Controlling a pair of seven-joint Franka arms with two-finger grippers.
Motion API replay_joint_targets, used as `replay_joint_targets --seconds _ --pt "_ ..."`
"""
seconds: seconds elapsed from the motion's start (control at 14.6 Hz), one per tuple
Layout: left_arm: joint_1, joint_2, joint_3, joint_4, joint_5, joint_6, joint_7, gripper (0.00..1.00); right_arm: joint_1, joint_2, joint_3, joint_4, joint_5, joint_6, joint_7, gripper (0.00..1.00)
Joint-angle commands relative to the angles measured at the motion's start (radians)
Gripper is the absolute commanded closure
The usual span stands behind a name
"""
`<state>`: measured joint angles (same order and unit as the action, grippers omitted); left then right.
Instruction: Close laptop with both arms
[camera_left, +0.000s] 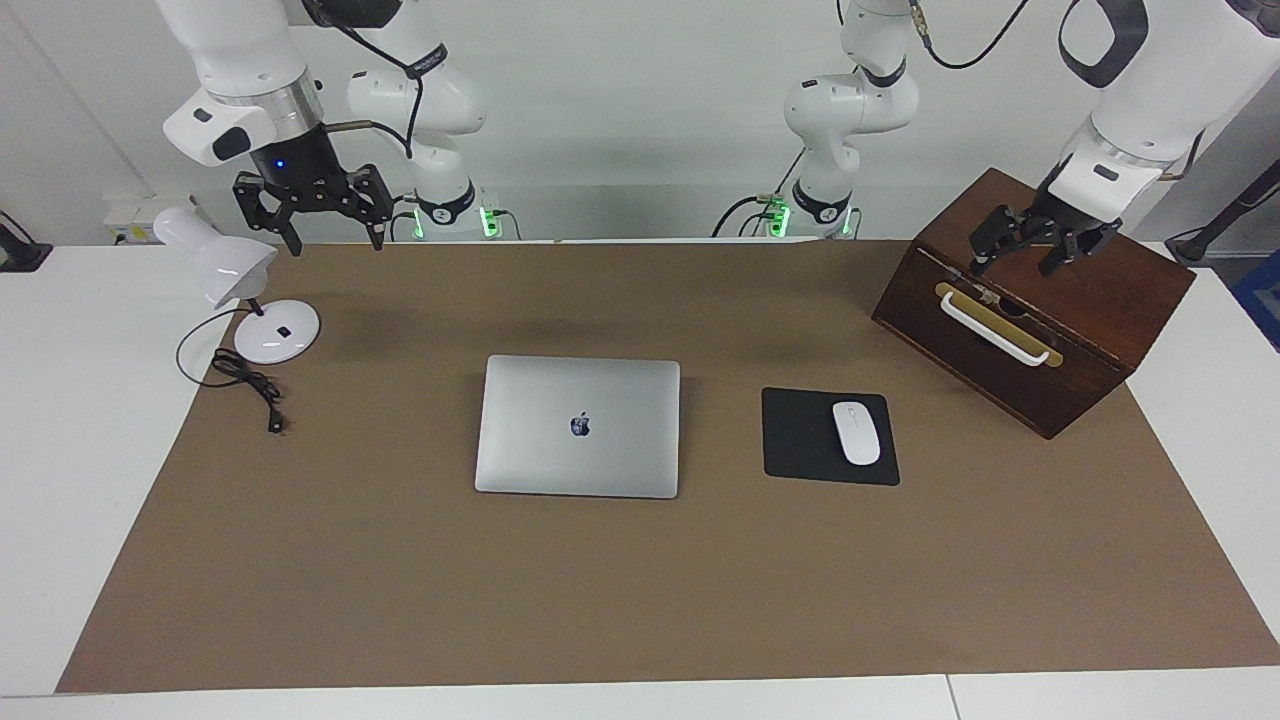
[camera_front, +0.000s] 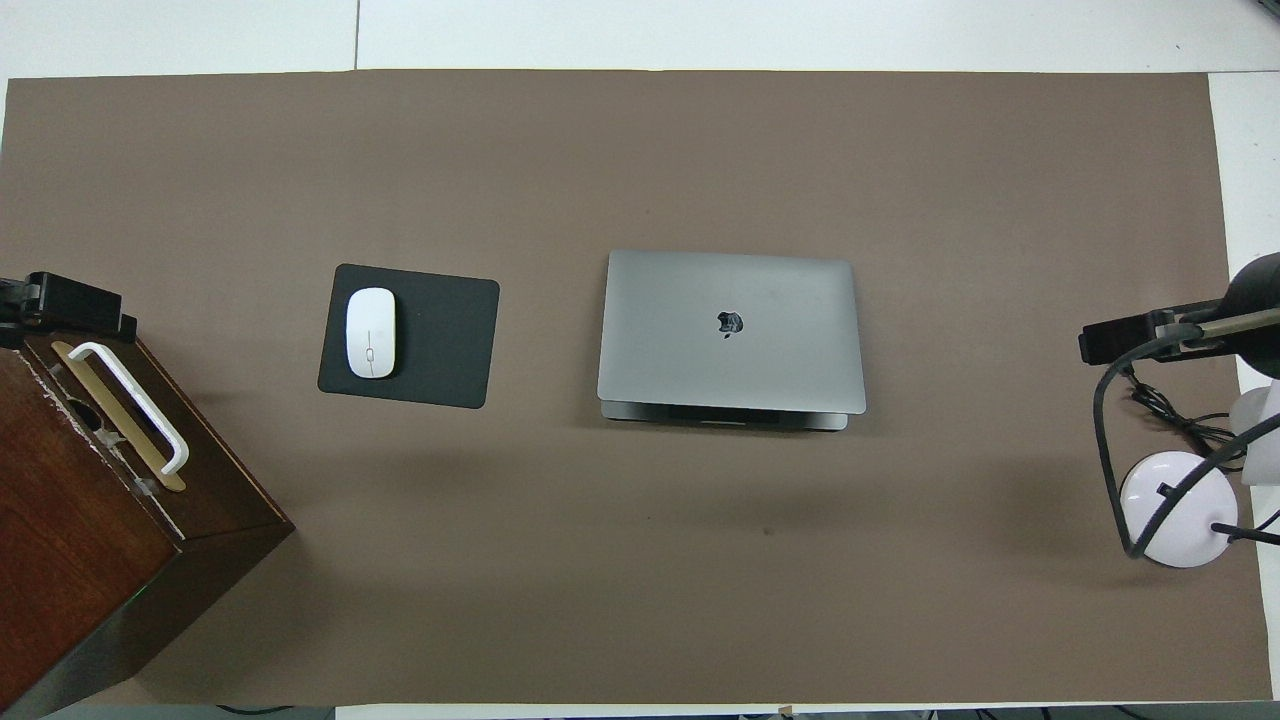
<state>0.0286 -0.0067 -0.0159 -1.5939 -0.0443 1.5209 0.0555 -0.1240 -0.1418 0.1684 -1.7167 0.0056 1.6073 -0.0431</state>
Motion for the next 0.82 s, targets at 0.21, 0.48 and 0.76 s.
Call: replay_joint_targets --seconds 0.21,0.48,0.76 --pt "-0.024 -0.035 0.005 -0.047 0.017 0.015 -0.039 0.00 -0.016 -0.004 0.002 -0.017 0.001 0.011 -0.041 0.00" --pt "-0.023 -0.036 0.007 -0.049 0.020 0.018 -0.033 0.00 -0.020 -0.004 0.000 -0.015 0.001 0.013 -0.043 0.00" --pt "-0.026 -0.036 0.007 -0.047 0.034 0.018 -0.033 0.00 -0.035 -0.004 0.000 -0.015 0.001 0.011 -0.046 0.00"
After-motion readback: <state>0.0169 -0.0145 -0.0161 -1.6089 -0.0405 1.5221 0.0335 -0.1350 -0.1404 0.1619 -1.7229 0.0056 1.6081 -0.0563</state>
